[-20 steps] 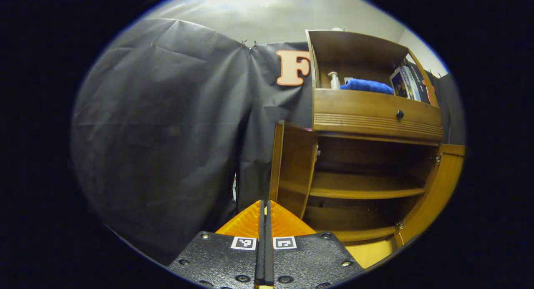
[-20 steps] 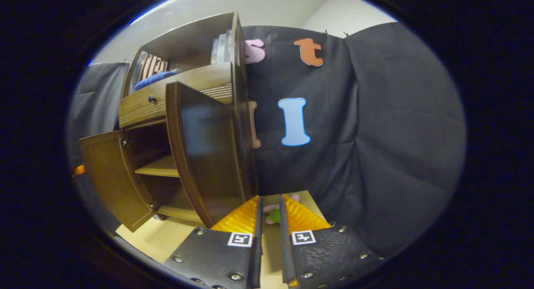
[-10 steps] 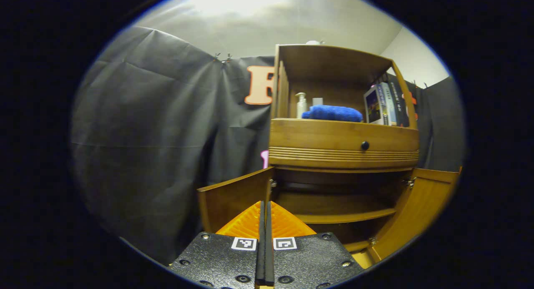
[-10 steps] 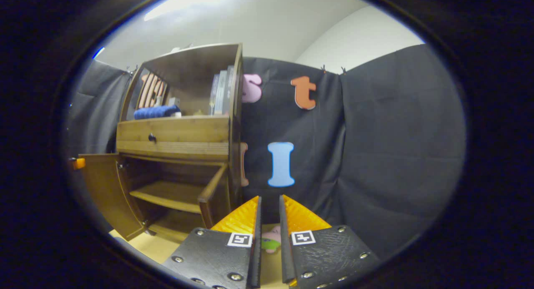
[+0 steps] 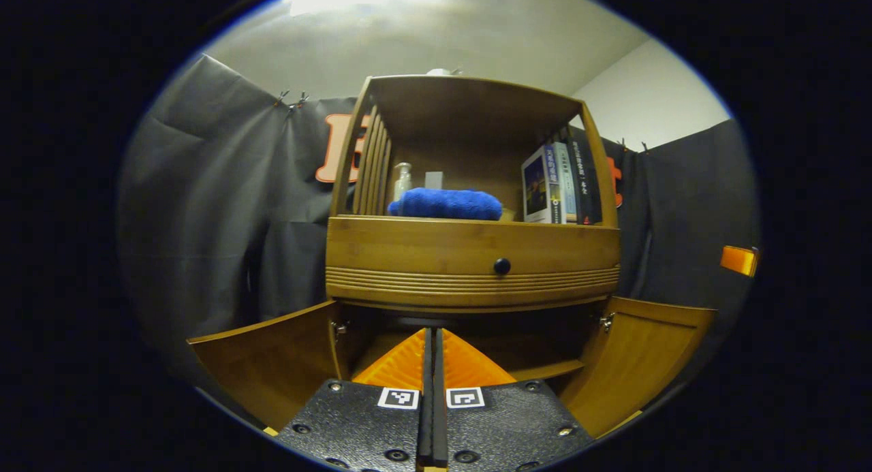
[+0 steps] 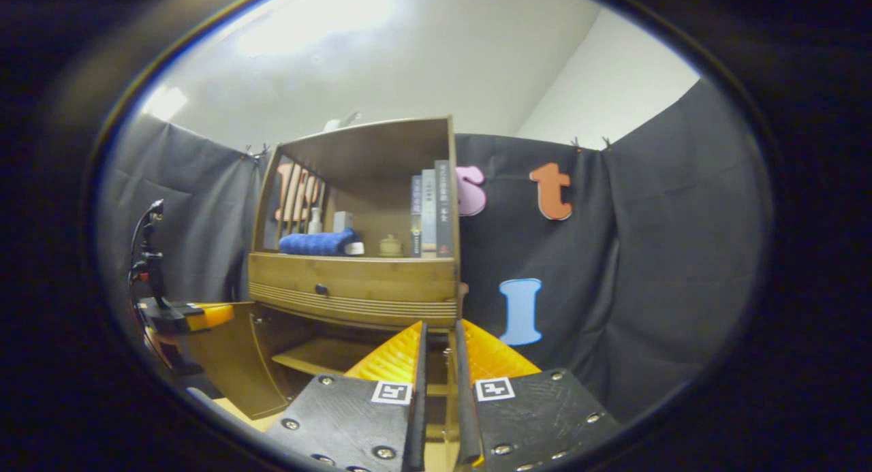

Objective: Open the right door of the double-door shoe cabinet with the right hand, and open the left door with the left hand.

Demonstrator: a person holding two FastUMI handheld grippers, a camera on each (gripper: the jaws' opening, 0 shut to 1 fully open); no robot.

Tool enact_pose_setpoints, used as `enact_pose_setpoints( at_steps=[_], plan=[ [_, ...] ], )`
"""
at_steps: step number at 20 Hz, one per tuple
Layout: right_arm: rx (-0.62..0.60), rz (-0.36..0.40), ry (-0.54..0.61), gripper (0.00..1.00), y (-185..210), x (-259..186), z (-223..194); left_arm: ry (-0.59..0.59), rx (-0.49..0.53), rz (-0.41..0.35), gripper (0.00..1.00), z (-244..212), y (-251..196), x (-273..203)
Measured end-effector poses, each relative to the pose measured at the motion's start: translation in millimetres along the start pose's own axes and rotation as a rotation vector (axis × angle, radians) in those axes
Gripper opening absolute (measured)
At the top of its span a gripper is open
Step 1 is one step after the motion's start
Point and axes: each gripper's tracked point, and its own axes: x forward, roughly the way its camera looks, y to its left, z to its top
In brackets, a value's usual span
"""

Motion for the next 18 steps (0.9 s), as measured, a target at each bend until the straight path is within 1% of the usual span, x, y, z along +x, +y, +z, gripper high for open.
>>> enact_pose_setpoints(
  at_steps=[4,7,12,17,18],
  plan=[
    [0.027,0.073,0.053,0.19,42.9,19.4,-28.1,0.0,-0.03,-0.07,0.0,-2.2,-35.7,3.8],
    [0.039,0.108,0.101,0.2,65.5,29.3,-52.4,0.013,-0.005,-0.082,0.01,-10.6,-48.3,4.3],
    [0.021,0.111,0.133,0.2,88.3,41.1,-79.5,0.012,-0.026,-0.11,0.01,-16.0,-67.3,3.1],
    [0.015,0.082,0.143,0.2,97.4,48.1,-94.1,0.0,-0.001,-0.125,0.01,-20.4,-76.9,10.4],
    [0.02,0.084,0.142,0.21,99.6,49.6,-94.7,-0.007,-0.005,-0.137,0.19,-20.6,-79.1,10.2]
  ],
)
